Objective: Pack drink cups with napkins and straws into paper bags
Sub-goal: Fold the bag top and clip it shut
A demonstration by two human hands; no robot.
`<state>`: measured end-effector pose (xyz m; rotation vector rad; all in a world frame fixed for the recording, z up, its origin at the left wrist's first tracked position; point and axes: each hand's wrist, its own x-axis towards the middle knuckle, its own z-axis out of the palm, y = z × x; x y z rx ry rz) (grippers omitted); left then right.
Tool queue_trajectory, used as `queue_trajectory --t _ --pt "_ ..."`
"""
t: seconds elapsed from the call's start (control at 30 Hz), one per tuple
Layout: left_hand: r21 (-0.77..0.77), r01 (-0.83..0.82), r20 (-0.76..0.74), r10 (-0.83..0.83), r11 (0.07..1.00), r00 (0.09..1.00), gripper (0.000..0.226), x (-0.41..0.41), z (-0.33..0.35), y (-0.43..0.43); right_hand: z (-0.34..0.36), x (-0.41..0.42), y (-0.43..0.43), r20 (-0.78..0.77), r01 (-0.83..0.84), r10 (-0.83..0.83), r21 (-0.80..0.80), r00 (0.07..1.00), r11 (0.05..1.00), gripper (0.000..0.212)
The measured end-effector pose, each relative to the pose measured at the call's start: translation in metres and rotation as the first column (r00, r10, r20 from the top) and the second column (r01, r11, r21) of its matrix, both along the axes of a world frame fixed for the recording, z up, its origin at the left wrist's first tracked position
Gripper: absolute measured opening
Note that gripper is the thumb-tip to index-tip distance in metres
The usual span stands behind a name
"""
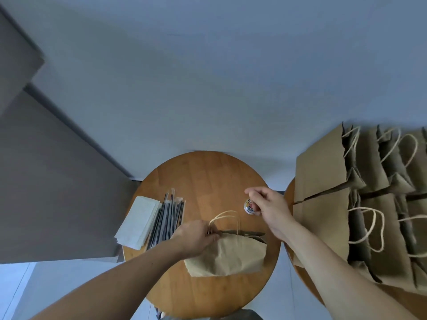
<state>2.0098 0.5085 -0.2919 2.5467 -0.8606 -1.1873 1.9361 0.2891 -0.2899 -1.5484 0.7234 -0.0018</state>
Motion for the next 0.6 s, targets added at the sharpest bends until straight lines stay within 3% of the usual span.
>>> queue_trajectory --t 0.13,0.23,0.4,0.47,0.6 --pt "-0.009 0.009 0.002 -0.009 1.000 1.000 0.028 -0.003 0.010 0.004 0.043 -0.019 0.024 0.083 0.015 -0.023 0.099 0.996 0.995 0.007" --pt "-0.034 0.026 0.027 -0.025 0.999 0.999 0.024 -0.005 0.017 0.011 0.062 -0.030 0.042 0.103 -0.020 0.020 -0.009 0.994 1.000 0.016" --pt "-0.042 0.019 0.060 -0.016 0.999 0.998 0.022 -0.010 0.020 0.019 0.074 -0.040 0.067 0.154 -0.018 0.053 -0.219 0.987 0.976 0.013" --pt "-0.058 0.021 0.063 -0.017 0.998 0.998 0.019 -0.011 0.020 0.022 0.077 -0.044 0.075 0.173 -0.023 0.066 -0.242 0.983 0.970 0.020" --pt "-0.068 0.033 0.062 -0.029 0.997 0.998 0.023 -0.014 0.020 0.025 0.078 -0.052 0.085 0.250 0.011 0.034 -0.176 0.968 0.984 0.010"
